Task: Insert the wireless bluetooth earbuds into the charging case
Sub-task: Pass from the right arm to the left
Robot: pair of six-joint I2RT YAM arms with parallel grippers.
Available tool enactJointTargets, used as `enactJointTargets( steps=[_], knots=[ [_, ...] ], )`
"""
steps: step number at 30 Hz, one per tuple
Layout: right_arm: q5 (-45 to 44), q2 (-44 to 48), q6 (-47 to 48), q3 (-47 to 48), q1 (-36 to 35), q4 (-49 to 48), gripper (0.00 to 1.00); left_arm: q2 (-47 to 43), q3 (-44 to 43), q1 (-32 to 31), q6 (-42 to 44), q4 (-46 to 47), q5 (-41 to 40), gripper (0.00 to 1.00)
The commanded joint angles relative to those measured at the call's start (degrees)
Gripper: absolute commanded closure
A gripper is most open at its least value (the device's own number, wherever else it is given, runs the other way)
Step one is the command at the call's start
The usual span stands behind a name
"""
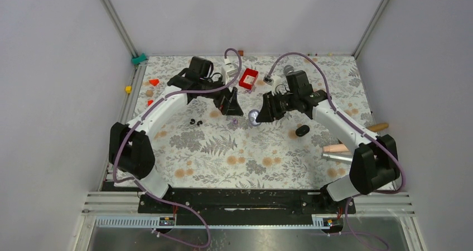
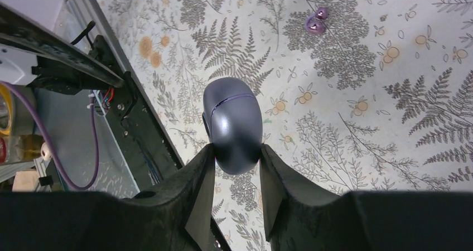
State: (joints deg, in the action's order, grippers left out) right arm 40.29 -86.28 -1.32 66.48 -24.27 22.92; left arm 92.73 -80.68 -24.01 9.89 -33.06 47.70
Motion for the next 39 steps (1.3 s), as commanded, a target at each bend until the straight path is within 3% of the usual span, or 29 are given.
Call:
enactJointTargets(
  steps=[1,6,16,28,39],
  knots=[
    [4.45,4.60,0.98,-1.26,-0.17,-4.33,0.71,1.21,-3.42,-1.18,3.11,-1.96,8.85,0.02],
    [5.69,5.97,2.99,-2.17,-0.23,-5.29,0.69,2.24,-4.00,-3.77,6.40,-5.94,10.40,0.02],
    [7.99,7.39,4.13,-3.47,-1.33,-6.59,0.67,4.59,-5.45,-6.57,9.90,-11.00,14.47,0.14],
    [8.18,8.61,5.05,-4.69,-2.56,-8.04,0.65,5.99,-5.77,-7.59,10.75,-12.27,15.83,0.39],
    [8.31,8.57,5.75,-4.87,-3.28,-7.96,0.64,6.06,-5.49,-7.84,10.94,-12.30,16.64,0.53]
  ],
)
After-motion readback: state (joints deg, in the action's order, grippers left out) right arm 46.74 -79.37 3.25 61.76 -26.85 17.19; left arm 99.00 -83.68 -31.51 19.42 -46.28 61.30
